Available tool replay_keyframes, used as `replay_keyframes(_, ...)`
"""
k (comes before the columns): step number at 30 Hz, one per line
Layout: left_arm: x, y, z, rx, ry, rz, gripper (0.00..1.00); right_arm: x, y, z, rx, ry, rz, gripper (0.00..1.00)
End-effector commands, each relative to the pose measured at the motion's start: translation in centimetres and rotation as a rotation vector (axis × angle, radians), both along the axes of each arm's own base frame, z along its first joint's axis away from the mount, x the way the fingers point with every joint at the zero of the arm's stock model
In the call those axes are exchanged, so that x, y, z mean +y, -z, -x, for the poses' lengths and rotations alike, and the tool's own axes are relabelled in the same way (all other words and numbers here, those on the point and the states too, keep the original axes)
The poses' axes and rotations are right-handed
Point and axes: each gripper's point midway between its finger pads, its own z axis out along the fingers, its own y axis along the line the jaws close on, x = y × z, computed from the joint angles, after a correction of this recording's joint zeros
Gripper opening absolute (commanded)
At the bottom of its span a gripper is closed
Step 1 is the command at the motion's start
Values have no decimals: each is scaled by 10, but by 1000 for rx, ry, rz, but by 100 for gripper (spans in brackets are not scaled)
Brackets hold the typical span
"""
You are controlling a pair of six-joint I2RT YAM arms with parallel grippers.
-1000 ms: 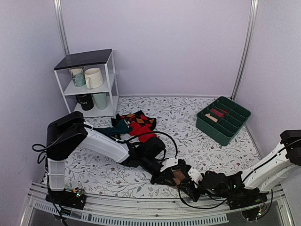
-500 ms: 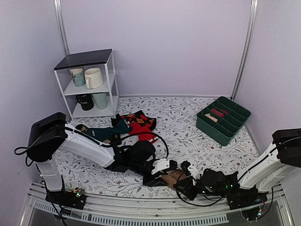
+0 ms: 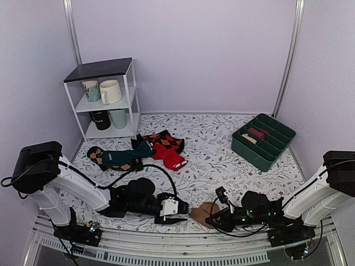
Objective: Roll the socks
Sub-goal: Roll a pair of socks at the center of the board.
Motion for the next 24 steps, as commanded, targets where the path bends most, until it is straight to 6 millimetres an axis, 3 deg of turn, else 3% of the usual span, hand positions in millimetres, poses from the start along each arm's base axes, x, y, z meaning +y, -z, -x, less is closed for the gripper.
replay_keyframes(1,-25,-14,-1,-120,59,85,54,-57,74,38,208,-77,315,2)
replay_keyframes(5,-37,-3,15,-77,148,60,54,-55,76,35,222,-77,320,2)
replay_keyframes(11,-33,8,29,-53,175,31,55,-53,73,31,233,-82,309,2)
replay_keyframes(24,-43,32,19,-72,137,-22,54,-51,78,35,259,-113,324,2)
